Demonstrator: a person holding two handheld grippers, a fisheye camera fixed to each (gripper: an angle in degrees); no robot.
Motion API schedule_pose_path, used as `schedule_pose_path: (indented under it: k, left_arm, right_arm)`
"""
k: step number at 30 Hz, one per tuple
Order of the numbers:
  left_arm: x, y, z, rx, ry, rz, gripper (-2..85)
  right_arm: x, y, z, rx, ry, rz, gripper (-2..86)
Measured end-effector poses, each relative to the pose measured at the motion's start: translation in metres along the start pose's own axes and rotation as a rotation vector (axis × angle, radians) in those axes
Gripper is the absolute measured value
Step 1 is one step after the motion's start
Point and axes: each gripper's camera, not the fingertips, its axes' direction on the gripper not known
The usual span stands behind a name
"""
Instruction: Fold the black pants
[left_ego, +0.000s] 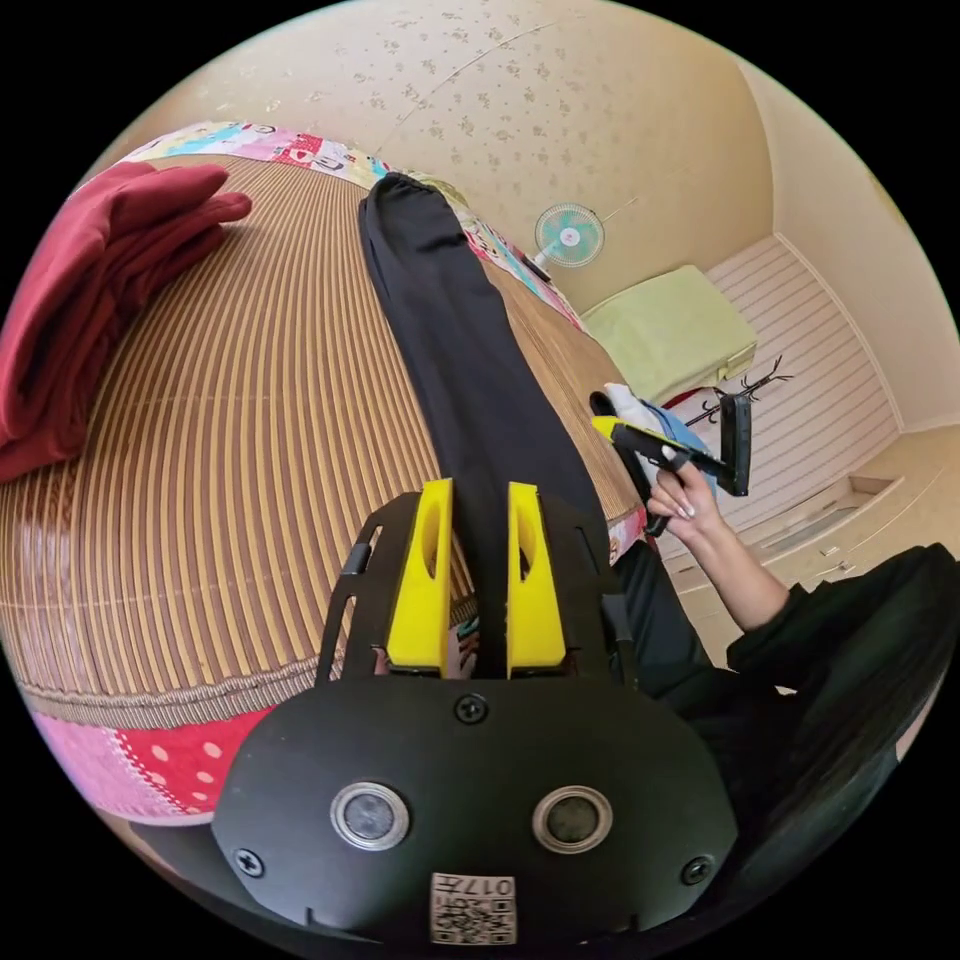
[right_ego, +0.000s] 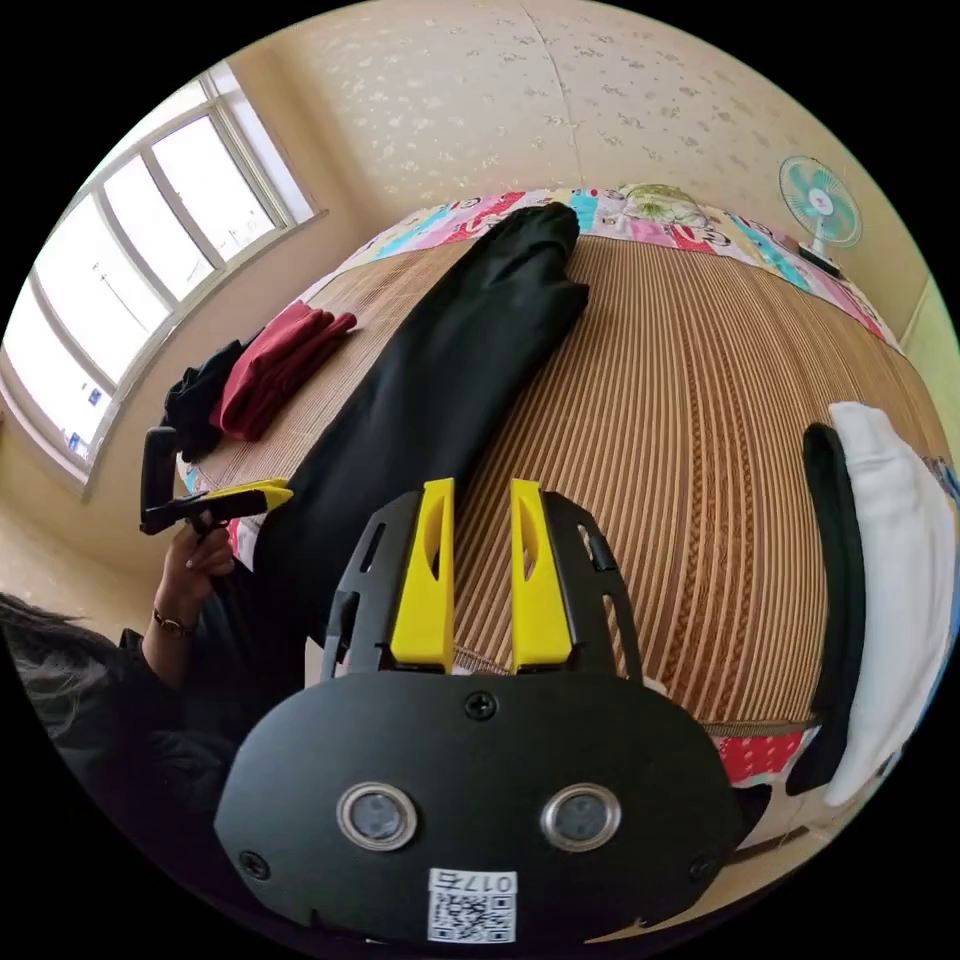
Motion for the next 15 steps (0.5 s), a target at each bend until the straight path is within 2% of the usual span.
schedule_pose_path:
  k: [4,6,11,13,15]
  left_arm:
    - [0.005,0.012,-0.007,-0.058,0.016,-0.055,4.1]
    - [0.004,0.022,-0.008,-0.059,0.011,-0.080,3.6]
    - [0.007,0.040,-0.020,-0.073,-0.018,-0.111,2.7]
    - [-0.003,0.038,-0.023,-0.082,0.034,-0.138,4.3]
    - [-0.016,0.033,-0.033,-0.019,0.133,-0.163,8.1]
  right_arm:
    - [0.002,0.032,0.002,0.019,-0.133,0.004,6.7]
    - [0.008,0.039,0.006,0.005,-0.133,-0.012,2.2]
    - [0.042,0.044,-0.029,0.094,-0.162,0.013,1.4]
    - [0.066,0.038,-0.030,0.074,-0.177,0.065,2.0]
    - [0.103,0.020,-0.022,0.014,-0.402,0.130,5.5]
